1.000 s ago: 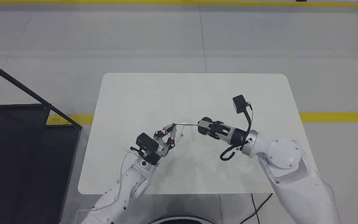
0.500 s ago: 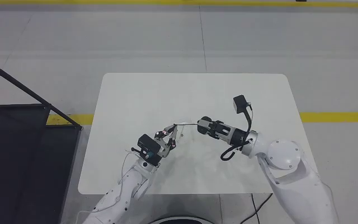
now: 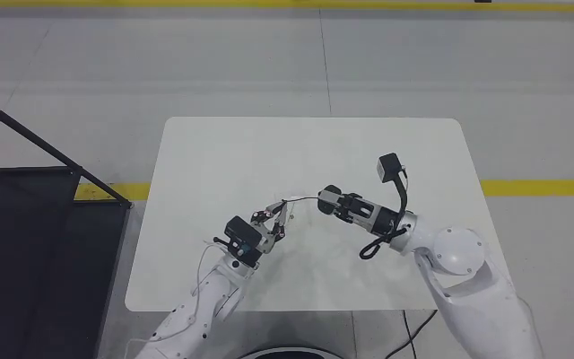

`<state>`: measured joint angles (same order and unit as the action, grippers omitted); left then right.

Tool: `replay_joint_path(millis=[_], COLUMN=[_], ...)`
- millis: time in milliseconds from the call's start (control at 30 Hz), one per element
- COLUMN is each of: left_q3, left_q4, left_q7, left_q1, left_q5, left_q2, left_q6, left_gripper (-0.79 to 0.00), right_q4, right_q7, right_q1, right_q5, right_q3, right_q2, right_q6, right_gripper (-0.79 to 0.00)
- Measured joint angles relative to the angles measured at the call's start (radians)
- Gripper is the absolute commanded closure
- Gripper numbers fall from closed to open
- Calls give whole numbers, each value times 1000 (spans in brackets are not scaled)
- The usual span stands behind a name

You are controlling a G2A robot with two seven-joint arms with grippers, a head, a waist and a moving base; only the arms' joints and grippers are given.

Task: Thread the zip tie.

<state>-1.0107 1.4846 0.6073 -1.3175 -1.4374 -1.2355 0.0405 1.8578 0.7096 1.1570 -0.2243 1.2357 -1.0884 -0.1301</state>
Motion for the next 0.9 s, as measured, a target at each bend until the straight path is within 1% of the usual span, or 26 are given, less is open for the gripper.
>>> replay_joint_path(millis=[433, 700, 900], left_q3=[-5, -10, -16], left_q4=[-8, -8, -7], left_q7=[-2, 0, 1], left_q1=[0, -2, -4], left_q5=[-17, -21, -19], left_q2=[-9, -14, -18], left_q6=[12, 17, 19], left_gripper=[0, 0, 0], right_q4=[-9, -11, -8], right_q7=[-1, 26, 45], right_q1=[0, -20, -42], right_q5=[-20, 25, 80], right_q3=[0, -17, -39], right_q2=[-3, -2, -1], right_q6=[18, -22, -69], right_gripper=[0, 0, 0])
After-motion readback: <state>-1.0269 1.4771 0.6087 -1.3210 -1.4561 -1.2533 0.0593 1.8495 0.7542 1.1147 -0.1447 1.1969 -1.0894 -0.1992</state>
